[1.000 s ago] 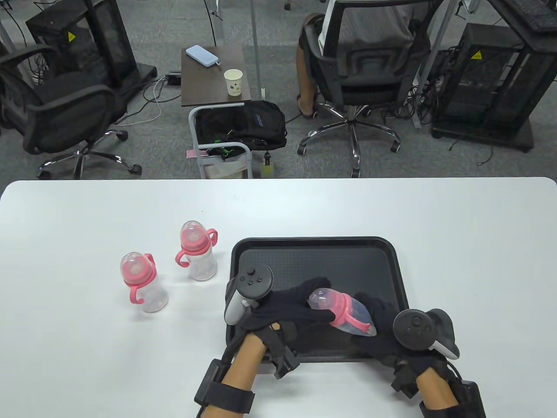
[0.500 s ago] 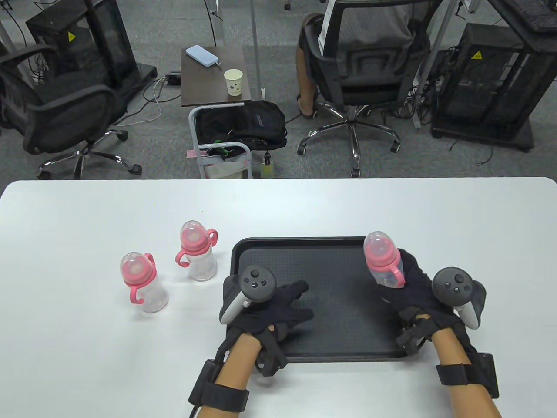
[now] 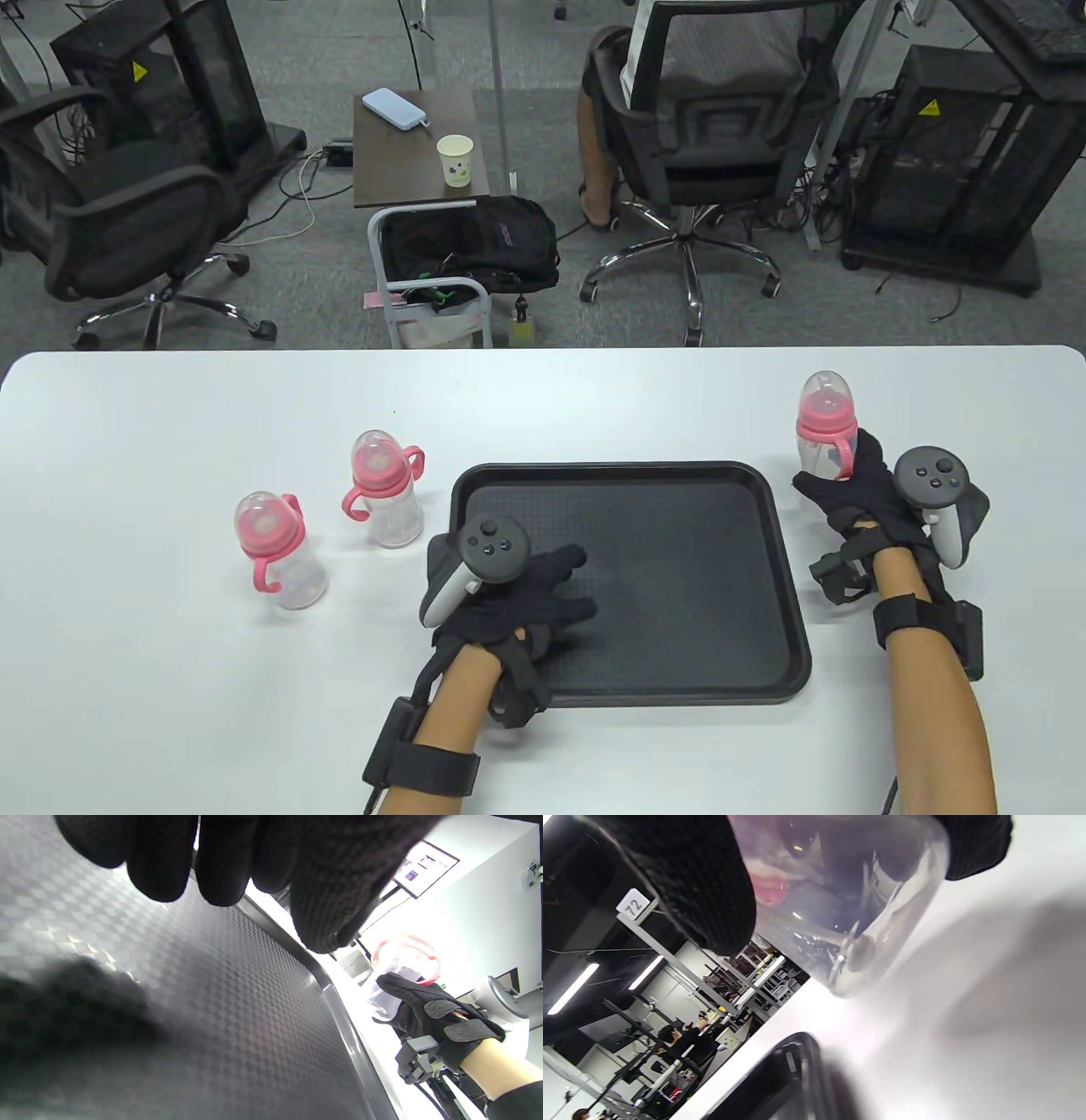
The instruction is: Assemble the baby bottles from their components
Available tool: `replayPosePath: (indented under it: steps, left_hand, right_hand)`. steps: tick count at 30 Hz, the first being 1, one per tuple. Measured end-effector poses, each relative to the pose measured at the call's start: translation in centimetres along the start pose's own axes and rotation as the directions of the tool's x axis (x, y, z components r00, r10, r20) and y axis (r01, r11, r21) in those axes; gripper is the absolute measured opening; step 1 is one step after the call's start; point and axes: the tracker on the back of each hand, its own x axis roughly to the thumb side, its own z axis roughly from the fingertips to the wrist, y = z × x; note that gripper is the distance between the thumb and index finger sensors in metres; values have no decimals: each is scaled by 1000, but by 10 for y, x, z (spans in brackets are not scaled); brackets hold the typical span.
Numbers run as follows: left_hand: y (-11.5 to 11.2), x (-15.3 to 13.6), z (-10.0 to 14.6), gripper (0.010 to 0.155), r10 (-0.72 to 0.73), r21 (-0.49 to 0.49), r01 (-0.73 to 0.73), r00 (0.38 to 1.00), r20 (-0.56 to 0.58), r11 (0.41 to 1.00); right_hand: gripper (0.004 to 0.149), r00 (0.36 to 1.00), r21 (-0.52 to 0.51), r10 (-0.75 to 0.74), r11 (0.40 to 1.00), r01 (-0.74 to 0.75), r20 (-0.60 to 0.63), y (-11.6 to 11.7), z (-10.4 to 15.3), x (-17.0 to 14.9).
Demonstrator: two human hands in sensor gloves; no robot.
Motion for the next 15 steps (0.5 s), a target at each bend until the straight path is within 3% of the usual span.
replayPosePath:
  steps: [9, 15]
  left_hand:
    - [-4, -4, -6, 75, -27, -17, 26, 999, -31, 1000]
    - [-5, -4, -6, 75, -39, -16, 39, 999, -30, 999]
  right_hand:
    - [96, 996, 22, -62, 998, 64, -62, 7, -5, -28]
    - [95, 997, 15, -2, 1000, 4, -83, 3, 5, -34]
